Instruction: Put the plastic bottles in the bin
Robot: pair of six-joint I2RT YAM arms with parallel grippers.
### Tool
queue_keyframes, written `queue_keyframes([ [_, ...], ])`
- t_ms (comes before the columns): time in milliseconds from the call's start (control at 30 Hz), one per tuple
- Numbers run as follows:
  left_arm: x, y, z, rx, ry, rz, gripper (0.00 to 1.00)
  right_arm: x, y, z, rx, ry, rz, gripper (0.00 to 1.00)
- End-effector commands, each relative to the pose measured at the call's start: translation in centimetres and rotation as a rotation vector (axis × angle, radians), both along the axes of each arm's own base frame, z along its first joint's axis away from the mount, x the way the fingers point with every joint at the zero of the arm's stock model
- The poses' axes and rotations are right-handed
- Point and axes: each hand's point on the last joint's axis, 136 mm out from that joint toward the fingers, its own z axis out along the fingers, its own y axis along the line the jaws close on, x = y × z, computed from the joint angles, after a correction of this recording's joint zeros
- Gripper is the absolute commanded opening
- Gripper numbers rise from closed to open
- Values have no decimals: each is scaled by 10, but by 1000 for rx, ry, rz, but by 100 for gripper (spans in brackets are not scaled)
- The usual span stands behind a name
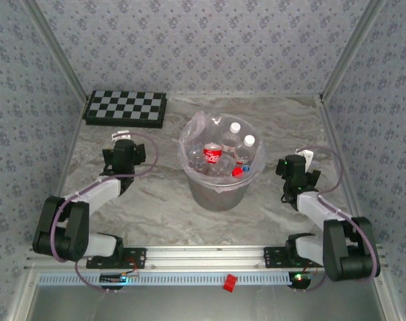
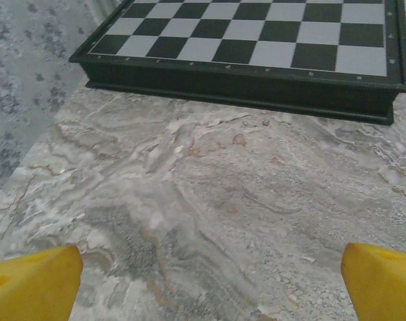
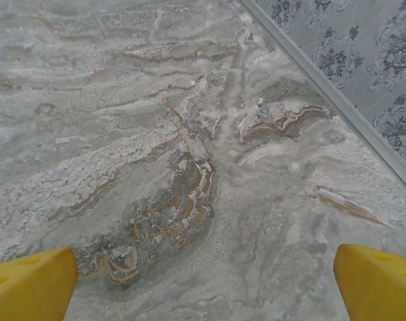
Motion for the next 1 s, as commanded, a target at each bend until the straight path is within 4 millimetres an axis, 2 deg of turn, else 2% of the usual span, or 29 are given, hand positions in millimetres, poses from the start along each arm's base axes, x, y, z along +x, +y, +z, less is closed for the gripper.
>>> queue_keyframes([
  [0, 14, -10, 25, -13, -85, -63, 99, 17, -5, 20, -38, -108, -4, 100],
  [200, 7, 8, 23, 26, -130, -25, 99, 35, -9, 23, -55, -133, 2, 100],
  [333, 16, 5, 31, -18, -212, -73, 99, 51, -8, 21, -69, -161, 33, 100],
  [433, 23, -2, 27, -28, -168, -113, 99, 67, -2, 15, -105, -132, 82, 100],
  [467, 22, -5, 25, -22, -145, -133, 99, 66, 3, 8, -79, -98, 95, 100],
  [667, 3, 10, 24, 49, -149, -105, 99, 66, 7, 8, -72, -129, 138, 100],
  [833, 4, 19, 3, 74, -122, -94, 99, 64, 15, 5, -38, -155, 208, 100],
  [900, 6, 29, -7, 51, -112, -51, 99, 63, 9, 2, -51, -223, 212, 100],
  [967, 7, 40, -21, 5, -114, -19, 99, 61, 8, -4, -4, -168, 184, 100],
])
